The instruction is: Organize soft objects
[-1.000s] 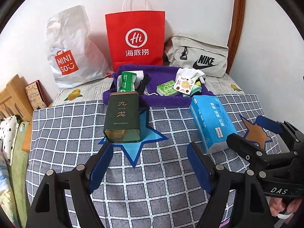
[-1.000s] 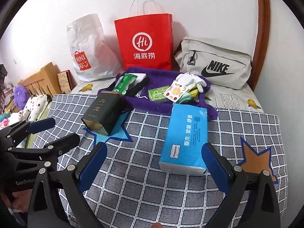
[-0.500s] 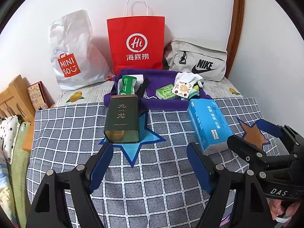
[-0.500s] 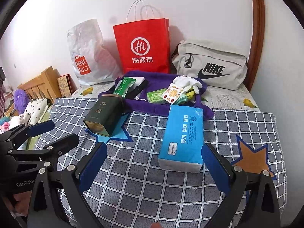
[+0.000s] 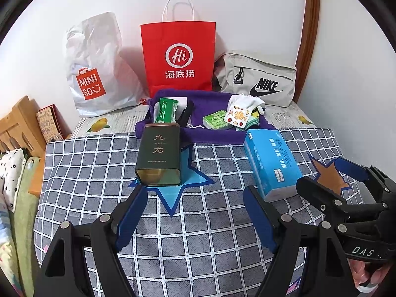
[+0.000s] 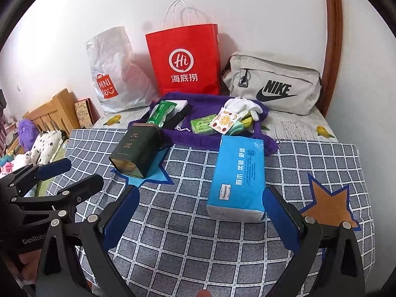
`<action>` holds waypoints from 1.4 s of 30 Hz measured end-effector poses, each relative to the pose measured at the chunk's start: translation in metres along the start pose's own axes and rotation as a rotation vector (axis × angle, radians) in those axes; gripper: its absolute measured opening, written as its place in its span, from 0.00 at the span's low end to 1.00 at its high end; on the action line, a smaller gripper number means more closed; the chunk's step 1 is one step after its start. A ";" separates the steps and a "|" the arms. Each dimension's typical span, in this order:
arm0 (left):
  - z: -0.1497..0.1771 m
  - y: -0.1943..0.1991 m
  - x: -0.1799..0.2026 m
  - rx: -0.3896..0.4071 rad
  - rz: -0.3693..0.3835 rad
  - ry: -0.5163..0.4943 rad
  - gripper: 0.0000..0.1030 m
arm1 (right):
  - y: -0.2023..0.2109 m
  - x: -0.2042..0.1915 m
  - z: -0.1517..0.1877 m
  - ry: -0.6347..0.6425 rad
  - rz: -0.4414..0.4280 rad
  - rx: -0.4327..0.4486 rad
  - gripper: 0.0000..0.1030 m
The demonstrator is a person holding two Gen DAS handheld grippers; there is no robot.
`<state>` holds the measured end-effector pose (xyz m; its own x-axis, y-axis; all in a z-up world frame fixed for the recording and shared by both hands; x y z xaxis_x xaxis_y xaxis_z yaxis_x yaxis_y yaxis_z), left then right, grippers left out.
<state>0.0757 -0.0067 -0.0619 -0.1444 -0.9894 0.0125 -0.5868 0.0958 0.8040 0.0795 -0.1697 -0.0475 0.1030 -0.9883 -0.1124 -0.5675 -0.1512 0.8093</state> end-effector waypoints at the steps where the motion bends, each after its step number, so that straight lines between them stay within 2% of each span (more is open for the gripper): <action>1: 0.000 0.000 0.000 0.000 -0.001 0.000 0.76 | 0.000 0.000 0.000 0.000 0.000 0.001 0.96; 42: 0.002 0.002 -0.002 -0.004 -0.007 0.007 0.76 | 0.002 0.001 0.000 -0.007 0.008 0.005 0.96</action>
<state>0.0727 -0.0046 -0.0613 -0.1348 -0.9908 0.0105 -0.5848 0.0881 0.8064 0.0788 -0.1706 -0.0459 0.0924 -0.9896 -0.1101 -0.5723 -0.1433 0.8075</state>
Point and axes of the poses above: each gripper's, at about its wrist camera, not at the fingertips, and y roughly against the way its jaws point, x to its right, z to its underside, the point moved 6 cm from there along -y, roughly the way its jaws point, and after that the axes turned 7 degrees about -x, right-handed, at the moved point
